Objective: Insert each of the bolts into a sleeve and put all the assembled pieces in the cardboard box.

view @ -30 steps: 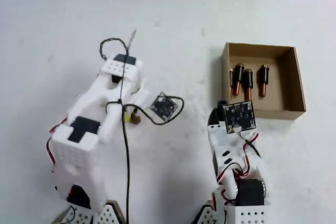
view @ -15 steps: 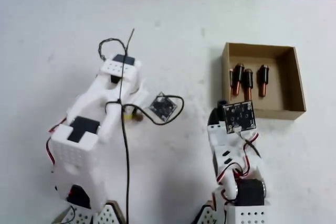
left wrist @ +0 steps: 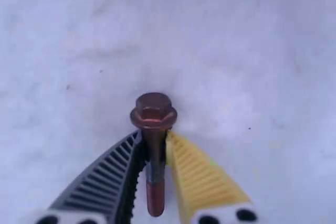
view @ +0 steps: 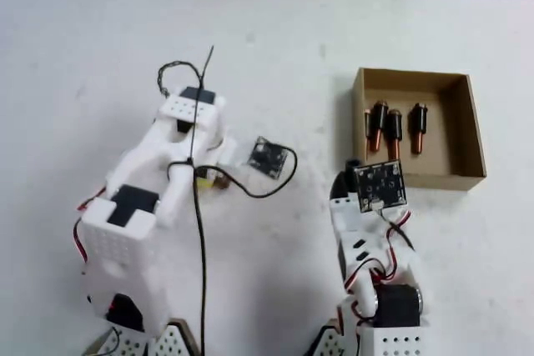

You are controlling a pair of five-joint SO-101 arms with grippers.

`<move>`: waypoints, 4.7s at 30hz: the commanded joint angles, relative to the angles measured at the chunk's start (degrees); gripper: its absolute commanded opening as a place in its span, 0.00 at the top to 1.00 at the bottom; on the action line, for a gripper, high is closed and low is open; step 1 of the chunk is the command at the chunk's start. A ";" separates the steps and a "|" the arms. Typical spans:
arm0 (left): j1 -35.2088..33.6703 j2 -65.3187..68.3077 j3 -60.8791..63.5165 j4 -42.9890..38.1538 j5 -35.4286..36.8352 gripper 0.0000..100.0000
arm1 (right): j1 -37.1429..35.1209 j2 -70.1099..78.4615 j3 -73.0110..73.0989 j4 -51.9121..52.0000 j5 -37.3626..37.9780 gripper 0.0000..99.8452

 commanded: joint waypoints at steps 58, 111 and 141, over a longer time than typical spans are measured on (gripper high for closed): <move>-8.31 -1.63 1.76 -15.82 95.03 0.98 | 0.48 -0.75 0.44 -1.36 1.14 0.98; -7.87 -0.92 -2.11 -20.31 95.47 0.87 | 0.48 -0.75 0.44 -1.36 1.14 0.98; -8.22 -11.47 -10.55 3.16 86.68 0.98 | -1.19 -0.66 0.53 -1.36 0.70 0.98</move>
